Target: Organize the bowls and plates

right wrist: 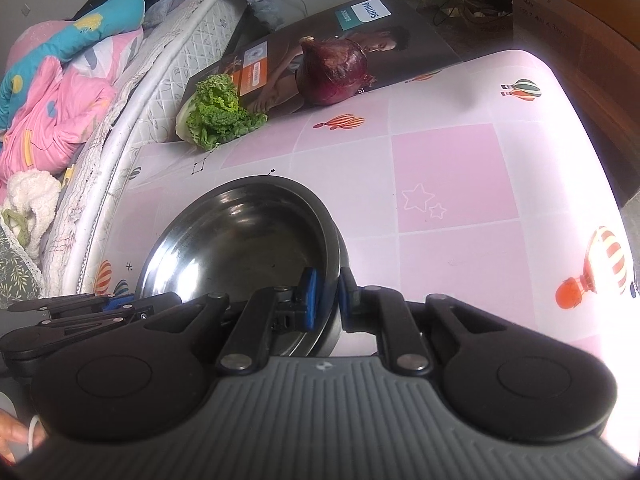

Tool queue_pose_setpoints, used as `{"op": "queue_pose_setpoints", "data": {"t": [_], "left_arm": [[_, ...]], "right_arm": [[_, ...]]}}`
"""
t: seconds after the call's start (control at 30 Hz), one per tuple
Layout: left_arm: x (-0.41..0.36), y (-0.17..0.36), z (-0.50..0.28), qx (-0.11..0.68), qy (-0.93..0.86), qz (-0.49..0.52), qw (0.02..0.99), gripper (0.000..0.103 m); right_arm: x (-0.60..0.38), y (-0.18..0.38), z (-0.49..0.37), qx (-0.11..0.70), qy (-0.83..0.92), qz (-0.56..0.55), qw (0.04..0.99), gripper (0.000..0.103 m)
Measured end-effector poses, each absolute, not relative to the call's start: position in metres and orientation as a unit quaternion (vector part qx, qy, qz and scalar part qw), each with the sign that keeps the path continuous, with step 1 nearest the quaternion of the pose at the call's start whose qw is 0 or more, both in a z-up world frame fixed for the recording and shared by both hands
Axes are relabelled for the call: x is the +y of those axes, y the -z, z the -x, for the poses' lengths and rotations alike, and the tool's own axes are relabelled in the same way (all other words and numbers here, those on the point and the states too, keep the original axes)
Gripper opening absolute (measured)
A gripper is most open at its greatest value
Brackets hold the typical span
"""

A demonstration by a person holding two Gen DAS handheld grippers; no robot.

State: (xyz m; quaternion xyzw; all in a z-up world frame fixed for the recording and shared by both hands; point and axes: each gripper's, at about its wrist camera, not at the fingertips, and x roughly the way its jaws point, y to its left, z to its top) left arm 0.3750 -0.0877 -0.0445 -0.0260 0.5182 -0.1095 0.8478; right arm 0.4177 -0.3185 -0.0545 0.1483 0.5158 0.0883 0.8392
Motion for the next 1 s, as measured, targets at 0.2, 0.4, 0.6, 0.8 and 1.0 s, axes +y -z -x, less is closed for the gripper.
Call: {"op": "queue_pose_setpoints", "data": {"t": [0.2, 0.4, 0.6, 0.8, 1.0], "left_arm": [[-0.09, 0.044, -0.377, 0.519, 0.109, 0.025, 0.847, 0.02], [-0.085, 0.041, -0.375, 0.512, 0.099, 0.031, 0.853, 0.036], [-0.077, 0.038, -0.375, 0.503, 0.091, 0.042, 0.859, 0.046], [-0.074, 0.027, -0.368, 0.474, 0.082, 0.037, 0.876, 0.055], [-0.076, 0.004, -0.352, 0.437, 0.08, 0.01, 0.896, 0.075]], "right_arm": [[-0.323, 0.066, -0.424, 0.526, -0.083, -0.16, 0.831, 0.013], [-0.331, 0.062, -0.426, 0.52, -0.078, -0.178, 0.832, 0.019], [-0.343, 0.061, -0.422, 0.514, -0.072, -0.195, 0.832, 0.02], [-0.352, 0.054, -0.414, 0.494, -0.082, -0.216, 0.838, 0.02], [-0.364, 0.037, -0.395, 0.473, -0.101, -0.236, 0.843, 0.02]]}}
